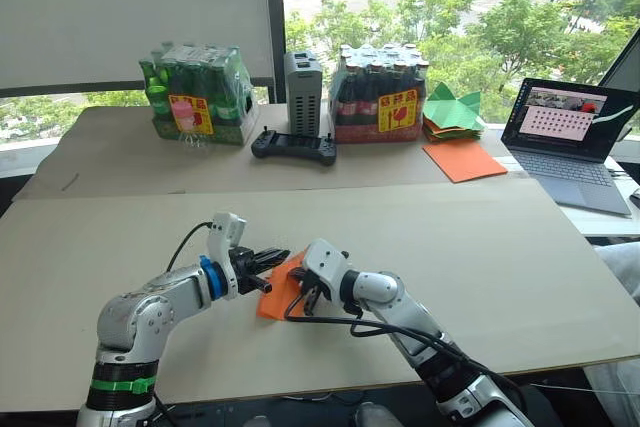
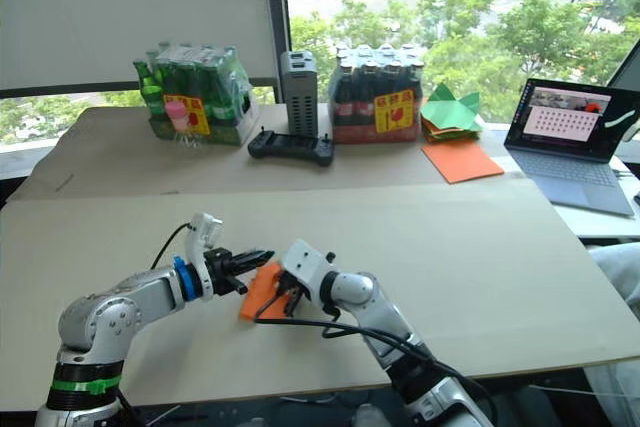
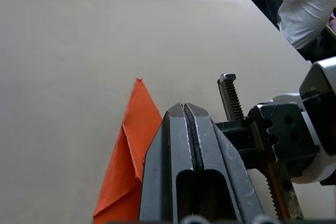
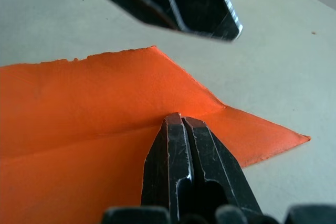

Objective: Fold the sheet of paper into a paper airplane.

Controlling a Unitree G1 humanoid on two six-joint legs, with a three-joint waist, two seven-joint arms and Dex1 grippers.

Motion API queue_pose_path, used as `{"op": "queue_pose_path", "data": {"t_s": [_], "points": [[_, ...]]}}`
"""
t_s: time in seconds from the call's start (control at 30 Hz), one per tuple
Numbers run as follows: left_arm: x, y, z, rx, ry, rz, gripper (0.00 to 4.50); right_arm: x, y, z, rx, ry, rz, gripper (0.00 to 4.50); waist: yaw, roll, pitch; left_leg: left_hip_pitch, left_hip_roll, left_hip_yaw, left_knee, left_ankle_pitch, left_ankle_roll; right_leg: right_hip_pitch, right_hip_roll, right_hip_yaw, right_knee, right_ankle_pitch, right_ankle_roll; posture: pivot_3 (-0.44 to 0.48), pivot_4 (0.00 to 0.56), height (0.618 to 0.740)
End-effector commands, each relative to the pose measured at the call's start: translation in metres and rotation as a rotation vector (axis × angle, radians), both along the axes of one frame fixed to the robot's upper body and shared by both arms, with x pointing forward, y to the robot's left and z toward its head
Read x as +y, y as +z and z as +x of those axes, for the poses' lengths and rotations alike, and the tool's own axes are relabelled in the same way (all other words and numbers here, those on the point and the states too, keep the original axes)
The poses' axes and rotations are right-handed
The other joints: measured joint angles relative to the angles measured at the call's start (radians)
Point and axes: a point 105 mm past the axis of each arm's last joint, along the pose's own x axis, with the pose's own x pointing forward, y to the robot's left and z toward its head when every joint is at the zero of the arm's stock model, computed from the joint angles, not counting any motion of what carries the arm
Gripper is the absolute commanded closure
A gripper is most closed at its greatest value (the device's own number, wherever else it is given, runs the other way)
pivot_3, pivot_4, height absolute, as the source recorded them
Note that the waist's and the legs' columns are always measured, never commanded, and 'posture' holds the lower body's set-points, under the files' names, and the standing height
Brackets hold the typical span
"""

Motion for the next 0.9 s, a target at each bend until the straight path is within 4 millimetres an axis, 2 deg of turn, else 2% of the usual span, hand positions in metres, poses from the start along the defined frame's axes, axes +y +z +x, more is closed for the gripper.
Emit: {"op": "queue_pose_path", "data": {"t_s": [0.03,0.27,0.47,0.73,0.9], "points": [[0.004,-0.004,-0.001,-0.021,-0.006,0.051,4.46,0.001,0.002,0.000,0.008,0.002,0.016,4.50,0.001,0.000,0.000,0.000,0.000,0.000,0.000,0.000,0.000,0.000,0.000,0.000,0.000,0.000,0.000,0.000,0.150,0.740],[0.016,-0.022,-0.001,0.017,0.029,0.098,4.46,0.000,0.001,0.000,0.006,-0.001,0.013,4.50,0.002,0.000,0.000,0.000,0.000,0.000,0.000,0.000,0.000,0.000,0.000,0.000,0.000,0.000,0.000,0.000,0.150,0.740],[0.018,-0.033,-0.002,0.035,0.031,0.122,4.46,-0.001,0.005,0.000,-0.013,-0.001,0.012,4.50,0.003,0.000,0.000,0.000,0.000,0.000,0.000,0.000,0.000,0.000,0.000,0.000,0.000,0.000,0.000,0.000,0.150,0.740],[0.017,-0.048,-0.002,0.073,0.038,0.126,4.46,-0.001,0.035,-0.002,-0.058,0.026,0.124,4.50,0.009,0.000,0.000,0.000,0.000,0.000,0.000,0.000,0.000,0.000,-0.001,0.000,0.000,0.000,0.000,0.000,0.150,0.740],[0.017,-0.053,-0.002,0.085,0.038,0.125,4.46,-0.002,0.060,-0.018,-0.072,0.112,0.190,4.50,0.015,0.000,0.000,0.000,0.000,0.000,0.000,0.000,0.000,0.000,-0.001,0.000,0.000,0.000,0.000,0.000,0.150,0.740]]}}
